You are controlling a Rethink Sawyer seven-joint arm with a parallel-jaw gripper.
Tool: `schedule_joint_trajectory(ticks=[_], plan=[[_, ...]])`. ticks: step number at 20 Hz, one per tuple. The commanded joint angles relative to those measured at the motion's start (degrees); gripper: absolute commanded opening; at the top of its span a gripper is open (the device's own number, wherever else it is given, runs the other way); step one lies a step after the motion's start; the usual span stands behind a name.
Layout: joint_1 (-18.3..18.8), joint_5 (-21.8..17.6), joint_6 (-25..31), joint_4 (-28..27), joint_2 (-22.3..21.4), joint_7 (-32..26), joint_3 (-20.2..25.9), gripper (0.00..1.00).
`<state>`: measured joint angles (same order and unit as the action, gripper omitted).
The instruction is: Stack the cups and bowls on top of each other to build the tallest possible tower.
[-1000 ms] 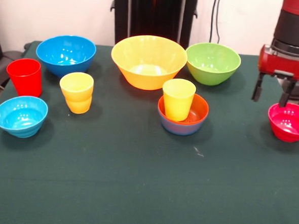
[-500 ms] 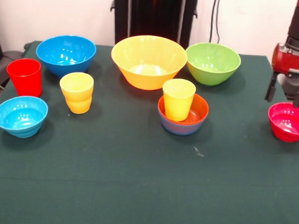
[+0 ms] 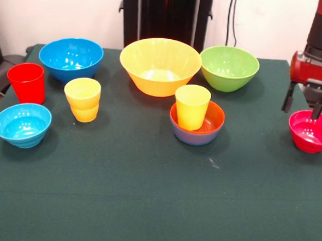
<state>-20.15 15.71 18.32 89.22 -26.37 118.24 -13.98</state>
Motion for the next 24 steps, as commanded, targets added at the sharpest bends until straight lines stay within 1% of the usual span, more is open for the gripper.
schedule_joint_trajectory(ticks=[1,14,18,24], plan=[[-0.6,0.8,-1.0,-2.1,6.1,9.8,3.1,1.00],[-0.5,1.3,-3.8,-4.6,10.7,9.6,3.7,1.00],[-0.6,1.6,-3.9,-5.3,11.5,9.7,3.6,1.00],[-1.0,1.7,-4.2,-4.6,10.9,10.0,3.7,1.00]])
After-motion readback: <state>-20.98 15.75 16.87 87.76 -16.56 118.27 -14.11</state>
